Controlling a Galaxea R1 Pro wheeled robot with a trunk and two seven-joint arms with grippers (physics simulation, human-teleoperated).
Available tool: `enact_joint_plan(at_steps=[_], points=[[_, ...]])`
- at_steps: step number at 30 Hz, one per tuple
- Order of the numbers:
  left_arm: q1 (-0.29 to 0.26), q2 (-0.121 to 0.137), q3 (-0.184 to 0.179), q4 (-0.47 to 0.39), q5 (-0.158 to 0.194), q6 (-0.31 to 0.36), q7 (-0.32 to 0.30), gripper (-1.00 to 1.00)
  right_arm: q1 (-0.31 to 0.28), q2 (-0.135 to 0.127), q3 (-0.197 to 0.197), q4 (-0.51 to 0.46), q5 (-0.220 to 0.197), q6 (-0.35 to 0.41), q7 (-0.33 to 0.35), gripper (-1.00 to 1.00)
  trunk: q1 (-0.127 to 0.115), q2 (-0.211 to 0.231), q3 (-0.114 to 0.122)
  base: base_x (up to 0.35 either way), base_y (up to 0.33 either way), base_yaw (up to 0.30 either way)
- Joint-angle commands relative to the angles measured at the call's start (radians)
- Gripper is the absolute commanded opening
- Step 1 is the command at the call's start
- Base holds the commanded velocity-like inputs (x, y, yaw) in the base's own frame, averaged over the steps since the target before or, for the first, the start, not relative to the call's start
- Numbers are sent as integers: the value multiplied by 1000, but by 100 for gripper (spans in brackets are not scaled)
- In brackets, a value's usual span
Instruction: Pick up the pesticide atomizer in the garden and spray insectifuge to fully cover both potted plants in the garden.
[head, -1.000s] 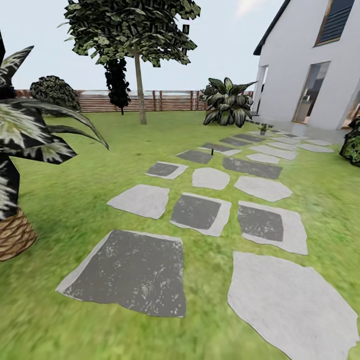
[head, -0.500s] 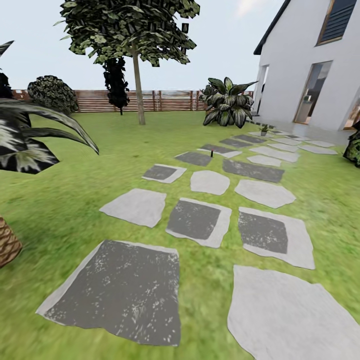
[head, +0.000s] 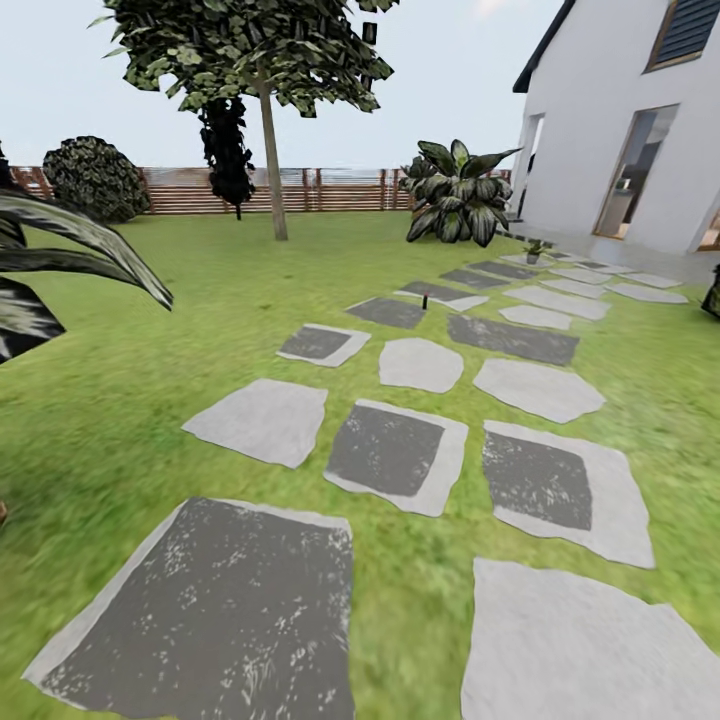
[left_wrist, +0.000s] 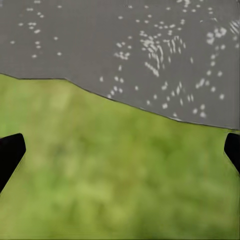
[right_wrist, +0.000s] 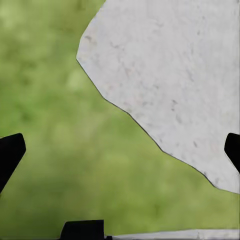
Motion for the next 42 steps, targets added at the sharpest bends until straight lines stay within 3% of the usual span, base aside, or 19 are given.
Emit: enact_joint_plan(at_steps=[1, 21, 42], points=[[-1, 0, 1, 1, 1, -3, 0, 100, 0, 0, -1, 1, 1, -3, 0, 100, 0, 0, -1, 338, -2, 0], [-1, 0, 2, 1, 1, -3, 0, 100, 0, 0, -1, 1, 1, -3, 0, 100, 0, 0, -1, 338, -6, 0], [-1, 0, 1, 1, 1, -3, 0, 100, 0, 0, -1, 1, 1, -3, 0, 100, 0, 0, -1, 338, -95, 0]])
